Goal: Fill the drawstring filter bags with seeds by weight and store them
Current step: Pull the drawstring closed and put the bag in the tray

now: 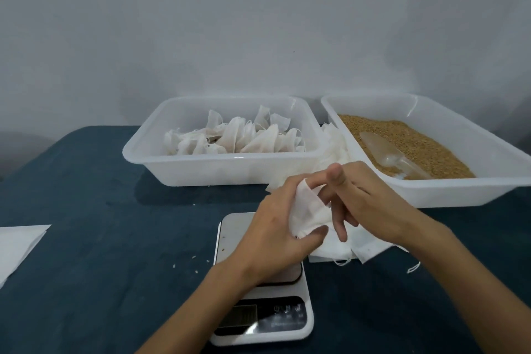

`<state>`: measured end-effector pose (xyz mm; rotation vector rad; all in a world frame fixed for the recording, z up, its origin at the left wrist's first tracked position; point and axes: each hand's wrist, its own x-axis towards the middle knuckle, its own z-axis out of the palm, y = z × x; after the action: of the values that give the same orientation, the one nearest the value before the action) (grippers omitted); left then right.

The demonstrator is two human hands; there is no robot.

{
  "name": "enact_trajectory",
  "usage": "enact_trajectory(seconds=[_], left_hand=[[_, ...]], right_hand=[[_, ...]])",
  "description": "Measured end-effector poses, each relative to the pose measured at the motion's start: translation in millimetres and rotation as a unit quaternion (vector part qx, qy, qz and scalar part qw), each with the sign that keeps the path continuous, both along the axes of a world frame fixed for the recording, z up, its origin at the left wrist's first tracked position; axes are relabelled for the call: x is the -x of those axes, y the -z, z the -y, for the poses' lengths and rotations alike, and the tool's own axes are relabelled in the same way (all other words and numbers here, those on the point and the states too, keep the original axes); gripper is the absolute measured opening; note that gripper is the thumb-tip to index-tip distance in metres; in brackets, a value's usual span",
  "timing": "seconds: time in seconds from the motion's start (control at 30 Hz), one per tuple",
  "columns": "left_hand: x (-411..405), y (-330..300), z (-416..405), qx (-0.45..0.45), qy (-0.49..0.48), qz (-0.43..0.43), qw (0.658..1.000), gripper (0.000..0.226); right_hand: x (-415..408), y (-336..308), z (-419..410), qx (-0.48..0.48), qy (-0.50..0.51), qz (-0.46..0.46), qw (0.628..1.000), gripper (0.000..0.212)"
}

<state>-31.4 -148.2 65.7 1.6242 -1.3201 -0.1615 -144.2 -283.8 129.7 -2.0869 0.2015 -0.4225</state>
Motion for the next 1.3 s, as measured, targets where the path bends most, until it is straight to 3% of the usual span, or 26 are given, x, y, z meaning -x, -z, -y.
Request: enact_trajectory(seconds=[0.2, 0.4, 0.57, 0.63, 0.7, 0.77, 0.83, 0.87, 0.9, 0.97, 1.03, 1.13, 1.3], left_hand=[[0, -9, -5, 0.008, 0.024, -0.110, 0.994, 0.031], [4, -10, -3, 0.015, 0.013, -0.150, 0.988, 0.030], [2, -10, -3, 0.039, 0.022, -0.207, 0.977, 0.031], [2, -8, -2, 0.043, 0.021, -0.216, 0.975, 0.033], [-1, -7, -2, 0.052, 0.021, -0.242, 0.969, 0.031], [-4, -7, -3, 0.057, 0.023, -0.260, 0.964, 0.028], [-7, -6, -2, 0.056, 0.023, -0.271, 0.961, 0.031], [-7, -5, -2, 0.057, 0.021, -0.273, 0.960, 0.033], [-8, -5, -1, 0.059, 0.018, -0.275, 0.959, 0.034], [-8, -4, 0, 0.065, 0.014, -0.282, 0.957, 0.037], [-9, -4, 0, 0.073, 0.007, -0.286, 0.955, 0.036], [-11, -3, 0, 0.077, -0.003, -0.288, 0.955, 0.030], [-11, -3, 0, 0.079, -0.005, -0.290, 0.954, 0.026]], right_hand=[[-2, -33, -6, 0.097, -0.050, -0.053, 0.993, 0.109], [-2, -57, -14, 0.198, -0.052, -0.137, 0.969, 0.115], [-7, -66, -17, 0.211, -0.060, -0.196, 0.956, 0.118], [-7, -67, -15, 0.180, -0.067, -0.177, 0.965, 0.111], [-6, -70, 2, 0.122, -0.053, -0.098, 0.986, 0.094], [-5, -69, 40, 0.091, 0.033, -0.020, 0.995, 0.073], [-4, -55, 96, 0.165, 0.179, 0.001, 0.970, 0.047], [-2, -44, 128, 0.219, 0.244, -0.040, 0.944, 0.036], [-1, -34, 156, 0.261, 0.284, -0.125, 0.914, 0.035], [4, -7, 197, 0.283, 0.294, -0.312, 0.858, 0.056], [6, 16, 220, 0.298, 0.276, -0.395, 0.824, 0.057], [1, 32, 235, 0.335, 0.280, -0.423, 0.794, 0.024], [5, 27, 245, 0.389, 0.298, -0.424, 0.762, 0.017]])
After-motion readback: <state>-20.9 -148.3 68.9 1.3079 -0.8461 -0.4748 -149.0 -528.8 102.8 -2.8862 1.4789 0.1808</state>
